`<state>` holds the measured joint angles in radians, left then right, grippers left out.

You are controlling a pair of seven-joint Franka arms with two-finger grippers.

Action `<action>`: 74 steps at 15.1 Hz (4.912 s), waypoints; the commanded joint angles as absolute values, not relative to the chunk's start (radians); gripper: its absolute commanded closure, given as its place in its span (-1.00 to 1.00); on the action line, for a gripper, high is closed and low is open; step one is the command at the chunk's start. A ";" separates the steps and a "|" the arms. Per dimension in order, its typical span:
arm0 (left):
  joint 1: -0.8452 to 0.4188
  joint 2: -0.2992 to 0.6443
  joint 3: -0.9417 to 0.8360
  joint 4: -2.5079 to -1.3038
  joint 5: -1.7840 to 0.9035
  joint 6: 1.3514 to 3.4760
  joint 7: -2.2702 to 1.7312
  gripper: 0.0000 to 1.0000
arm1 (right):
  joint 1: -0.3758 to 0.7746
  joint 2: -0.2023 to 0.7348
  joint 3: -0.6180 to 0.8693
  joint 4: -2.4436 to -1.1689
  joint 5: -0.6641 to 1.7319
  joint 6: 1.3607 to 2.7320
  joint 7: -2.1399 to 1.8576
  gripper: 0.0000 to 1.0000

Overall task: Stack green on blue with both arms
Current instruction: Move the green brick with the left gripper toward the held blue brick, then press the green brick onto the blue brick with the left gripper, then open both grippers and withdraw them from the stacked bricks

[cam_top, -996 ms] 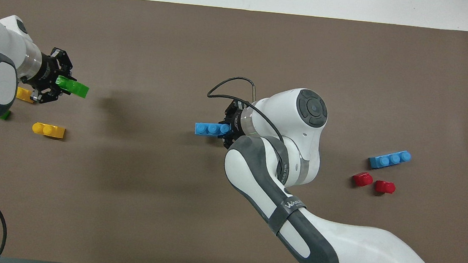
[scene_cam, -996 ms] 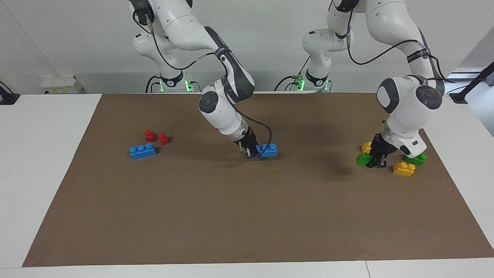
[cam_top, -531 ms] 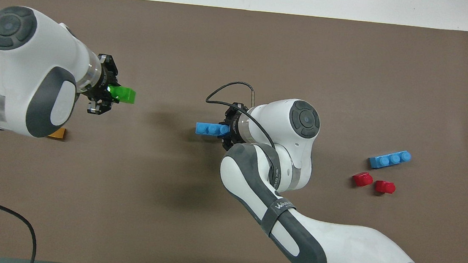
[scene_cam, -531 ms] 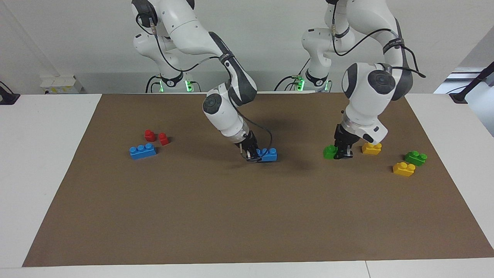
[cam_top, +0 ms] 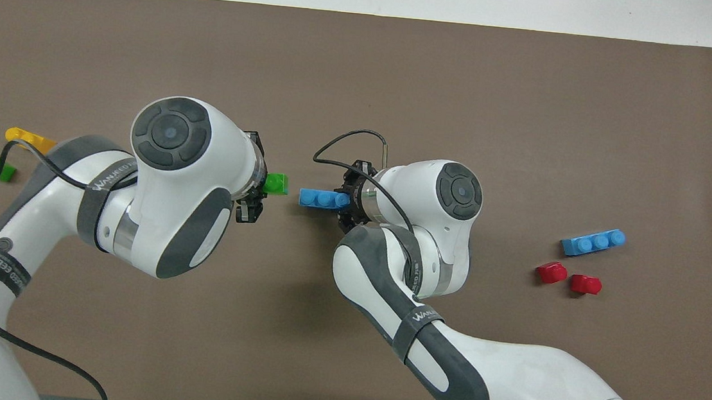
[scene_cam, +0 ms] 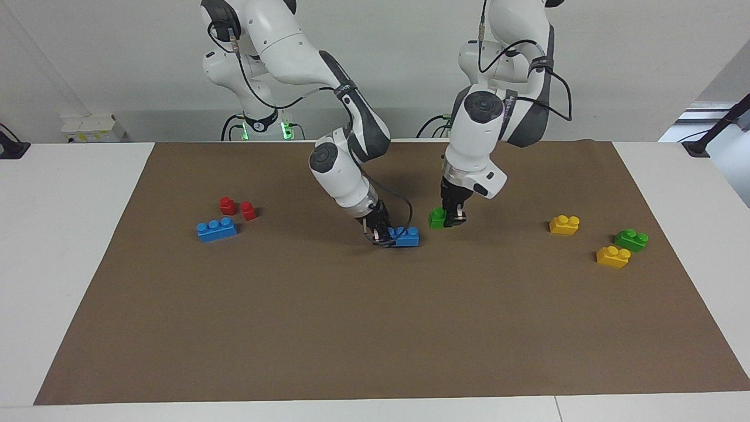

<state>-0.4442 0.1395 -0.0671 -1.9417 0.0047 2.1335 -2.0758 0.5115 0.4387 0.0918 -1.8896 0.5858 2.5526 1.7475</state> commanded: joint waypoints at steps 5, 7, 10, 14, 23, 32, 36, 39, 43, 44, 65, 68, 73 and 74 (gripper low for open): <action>-0.541 0.124 -0.046 -2.029 0.049 2.247 -2.207 1.00 | 0.538 0.436 0.078 -1.916 0.568 2.574 1.810 1.00; -0.557 0.135 -0.046 -2.037 0.066 2.276 -2.230 1.00 | 0.538 0.436 0.077 -1.919 0.528 2.573 1.845 1.00; -0.558 0.149 -0.046 -2.037 0.080 2.302 -2.247 1.00 | 0.538 0.436 0.078 -1.921 0.479 2.568 1.884 1.00; -0.583 0.193 -0.048 -2.033 0.127 2.338 -2.310 1.00 | 0.537 0.436 0.078 -1.921 0.479 2.569 1.884 1.00; -0.603 0.241 -0.046 -2.029 0.152 2.365 -2.330 1.00 | 0.531 0.436 0.078 -1.924 0.479 2.579 1.876 1.00; -0.603 0.276 -0.048 -2.022 0.204 2.370 -2.307 1.00 | 0.522 0.436 0.078 -1.937 0.479 2.605 1.876 1.00; -0.568 0.256 -0.048 -2.019 0.207 2.347 -2.249 -1.00 | 0.502 0.434 0.080 -1.939 0.483 2.605 1.881 1.00; -0.517 0.213 -0.049 -2.017 0.207 2.321 -2.238 -1.00 | 0.497 0.434 0.081 -1.939 0.491 2.600 1.882 0.00; -0.427 0.183 -0.051 -2.014 0.206 2.295 -2.128 -1.00 | 0.483 0.436 0.081 -1.931 0.492 2.591 1.881 -0.45; -0.410 0.180 -0.048 -2.011 0.206 2.293 -2.112 -1.00 | 0.476 0.436 0.081 -1.927 0.492 2.582 1.881 -0.47; -0.086 0.072 -0.040 -1.841 0.199 1.957 -0.737 -1.00 | 0.046 0.187 0.077 -1.844 0.296 1.995 0.798 -1.00; -0.055 0.022 -0.041 -1.848 0.195 1.927 -0.548 -1.00 | -0.006 0.138 0.077 -1.777 0.198 1.831 0.616 -1.00; -0.049 -0.046 -0.035 -1.839 0.114 1.849 -0.258 -1.00 | -0.077 0.045 0.077 -1.735 0.106 1.685 0.208 -1.00; -0.051 -0.057 -0.034 -1.832 0.101 1.821 -0.217 -1.00 | -0.086 0.023 0.077 -1.733 0.089 1.665 0.169 -1.00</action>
